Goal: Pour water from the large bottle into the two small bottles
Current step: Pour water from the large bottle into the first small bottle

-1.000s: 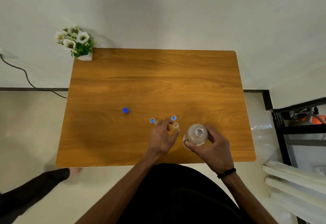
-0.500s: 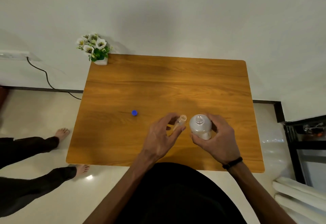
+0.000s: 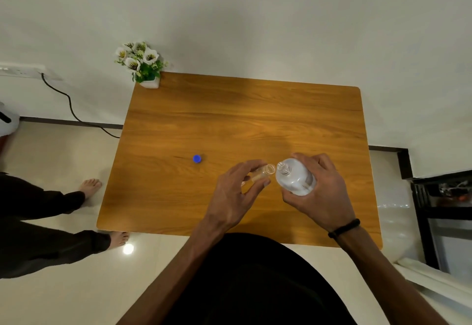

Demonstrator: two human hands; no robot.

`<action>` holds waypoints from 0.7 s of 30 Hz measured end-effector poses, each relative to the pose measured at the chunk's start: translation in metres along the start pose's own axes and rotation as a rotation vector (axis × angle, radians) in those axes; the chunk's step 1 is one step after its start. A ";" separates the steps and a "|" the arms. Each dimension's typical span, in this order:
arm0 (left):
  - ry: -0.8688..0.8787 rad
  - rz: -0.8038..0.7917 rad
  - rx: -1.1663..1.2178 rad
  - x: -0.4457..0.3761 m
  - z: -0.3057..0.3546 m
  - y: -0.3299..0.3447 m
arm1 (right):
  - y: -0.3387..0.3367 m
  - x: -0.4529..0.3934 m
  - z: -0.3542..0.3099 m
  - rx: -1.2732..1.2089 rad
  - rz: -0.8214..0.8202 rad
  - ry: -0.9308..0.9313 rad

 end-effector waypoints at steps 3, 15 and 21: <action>-0.002 0.010 0.011 0.000 0.001 0.000 | -0.001 0.000 -0.003 0.032 0.008 -0.014; -0.012 0.014 0.040 0.004 -0.002 0.000 | 0.001 0.000 -0.005 0.117 -0.025 0.012; -0.017 0.014 0.046 0.004 -0.002 0.001 | 0.001 0.001 -0.005 0.153 -0.033 0.035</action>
Point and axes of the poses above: each hand's wrist, its own x-axis away from the middle knuckle, its own y-axis out of the palm, z = x × y, the point moved 9 cm from there along -x, towards the middle knuckle, and after that the axes turned 13 degrees about y, right-handed, at the moved point
